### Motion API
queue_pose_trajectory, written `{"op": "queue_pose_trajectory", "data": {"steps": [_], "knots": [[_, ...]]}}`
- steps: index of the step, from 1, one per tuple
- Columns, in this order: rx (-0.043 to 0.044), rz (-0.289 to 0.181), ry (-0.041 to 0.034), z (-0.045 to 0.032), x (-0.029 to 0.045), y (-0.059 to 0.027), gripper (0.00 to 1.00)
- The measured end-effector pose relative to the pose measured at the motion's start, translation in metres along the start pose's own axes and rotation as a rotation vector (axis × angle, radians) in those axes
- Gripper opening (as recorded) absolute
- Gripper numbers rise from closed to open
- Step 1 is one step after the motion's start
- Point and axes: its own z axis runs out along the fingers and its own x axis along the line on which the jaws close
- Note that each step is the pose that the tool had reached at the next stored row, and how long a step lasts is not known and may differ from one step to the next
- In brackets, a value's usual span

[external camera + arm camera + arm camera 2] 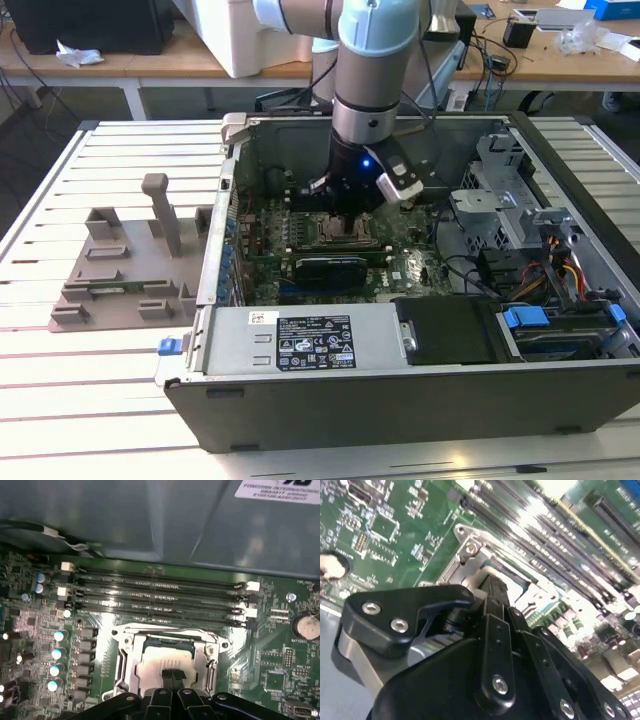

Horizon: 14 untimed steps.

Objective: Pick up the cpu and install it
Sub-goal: 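Install the second cpu locking lever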

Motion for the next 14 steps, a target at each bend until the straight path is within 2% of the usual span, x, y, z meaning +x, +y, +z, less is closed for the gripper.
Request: {"op": "queue_pose_trajectory", "data": {"steps": [1, 3, 8, 14], "knots": [[0.0144, 0.000, 0.0016, -0.0072, 0.0001, 0.0011, 0.11], [0.0177, 0.000, 0.0020, -0.0165, 0.0003, 0.0016, 0.11], [0.0185, 0.001, 0.0020, -0.0512, 0.0012, 0.0027, 0.11], [0.0184, 0.001, 0.0019, -0.0819, 0.0019, 0.0035, 0.11]]}}
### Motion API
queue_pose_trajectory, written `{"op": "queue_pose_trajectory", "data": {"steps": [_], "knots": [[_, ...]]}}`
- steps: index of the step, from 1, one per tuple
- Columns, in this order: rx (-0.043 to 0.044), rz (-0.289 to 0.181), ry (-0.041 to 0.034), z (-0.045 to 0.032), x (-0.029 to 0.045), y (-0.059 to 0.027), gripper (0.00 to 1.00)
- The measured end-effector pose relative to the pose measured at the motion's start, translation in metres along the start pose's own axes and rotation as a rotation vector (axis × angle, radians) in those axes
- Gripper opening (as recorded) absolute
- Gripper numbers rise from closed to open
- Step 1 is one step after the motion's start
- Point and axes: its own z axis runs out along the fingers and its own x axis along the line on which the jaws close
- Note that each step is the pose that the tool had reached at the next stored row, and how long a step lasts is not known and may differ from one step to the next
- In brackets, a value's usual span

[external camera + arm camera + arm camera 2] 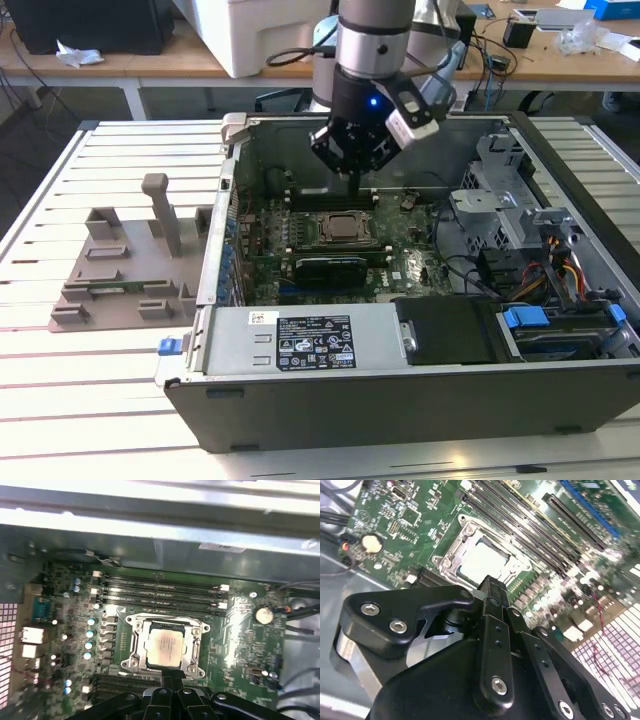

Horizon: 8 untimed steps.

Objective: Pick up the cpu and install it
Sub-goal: 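Install the second cpu locking lever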

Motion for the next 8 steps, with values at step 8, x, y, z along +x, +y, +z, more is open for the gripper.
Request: {"op": "queue_pose_trajectory", "data": {"steps": [8], "knots": [[0.0000, 0.000, 0.0000, -0.0061, 0.0002, 0.0000, 0.11]]}}
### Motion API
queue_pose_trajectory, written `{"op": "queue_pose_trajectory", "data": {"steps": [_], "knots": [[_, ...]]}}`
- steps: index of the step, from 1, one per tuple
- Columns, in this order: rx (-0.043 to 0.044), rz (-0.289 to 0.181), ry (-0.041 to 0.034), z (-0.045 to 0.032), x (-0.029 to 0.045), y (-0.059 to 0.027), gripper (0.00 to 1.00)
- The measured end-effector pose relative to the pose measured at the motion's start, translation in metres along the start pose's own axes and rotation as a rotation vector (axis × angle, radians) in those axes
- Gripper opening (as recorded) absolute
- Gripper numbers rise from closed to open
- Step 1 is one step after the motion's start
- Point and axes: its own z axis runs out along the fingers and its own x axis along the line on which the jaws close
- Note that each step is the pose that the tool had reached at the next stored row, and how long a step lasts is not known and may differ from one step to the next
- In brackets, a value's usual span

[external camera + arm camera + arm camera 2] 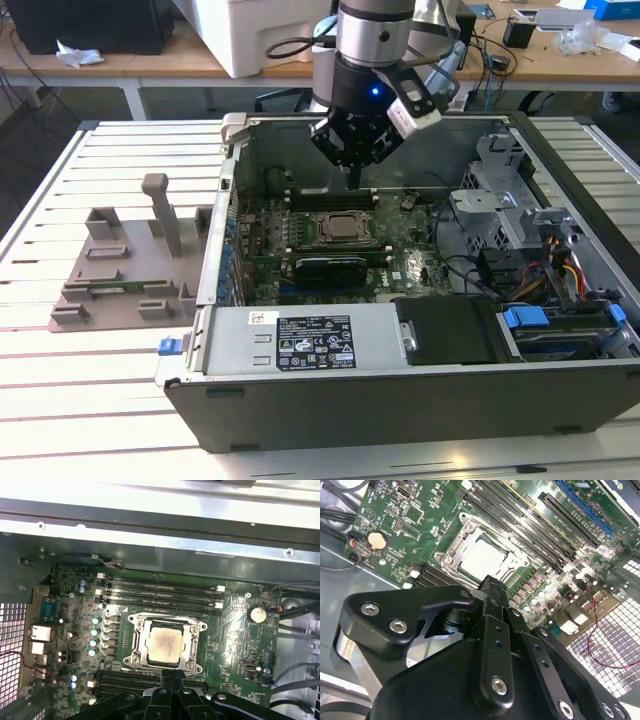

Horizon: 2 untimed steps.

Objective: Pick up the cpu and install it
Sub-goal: 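Install the second cpu locking lever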

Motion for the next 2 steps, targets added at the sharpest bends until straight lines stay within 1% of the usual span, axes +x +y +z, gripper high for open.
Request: {"op": "queue_pose_trajectory", "data": {"steps": [2], "knots": [[0.0000, 0.000, 0.0001, -0.0001, 0.0000, 0.0000, 0.11]]}}
